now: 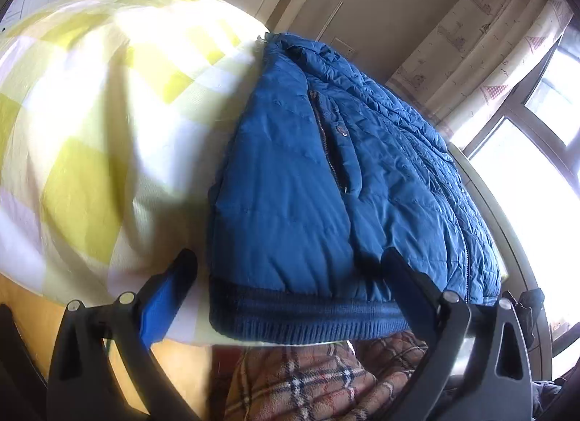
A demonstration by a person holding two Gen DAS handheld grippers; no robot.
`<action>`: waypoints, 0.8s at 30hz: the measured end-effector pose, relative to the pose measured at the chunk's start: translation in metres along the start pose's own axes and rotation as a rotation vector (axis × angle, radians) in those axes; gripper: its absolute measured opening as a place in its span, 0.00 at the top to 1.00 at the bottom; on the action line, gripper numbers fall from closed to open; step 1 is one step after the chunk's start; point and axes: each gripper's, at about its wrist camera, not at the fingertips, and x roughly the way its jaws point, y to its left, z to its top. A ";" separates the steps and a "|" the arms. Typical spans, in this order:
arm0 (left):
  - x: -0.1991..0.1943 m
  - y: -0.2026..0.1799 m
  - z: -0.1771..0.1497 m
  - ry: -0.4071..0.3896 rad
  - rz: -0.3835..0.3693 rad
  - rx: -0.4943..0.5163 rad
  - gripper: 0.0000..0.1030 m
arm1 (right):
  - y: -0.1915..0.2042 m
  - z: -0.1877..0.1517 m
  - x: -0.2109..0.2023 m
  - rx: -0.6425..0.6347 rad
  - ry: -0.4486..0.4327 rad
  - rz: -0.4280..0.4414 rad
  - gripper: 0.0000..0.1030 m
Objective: Fold large clothes
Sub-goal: 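Close both tools on the ribbed hem and lift it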
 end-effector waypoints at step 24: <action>-0.021 -0.003 0.003 -0.032 -0.236 0.006 0.55 | 0.054 0.008 -0.019 -0.128 -0.078 0.263 0.59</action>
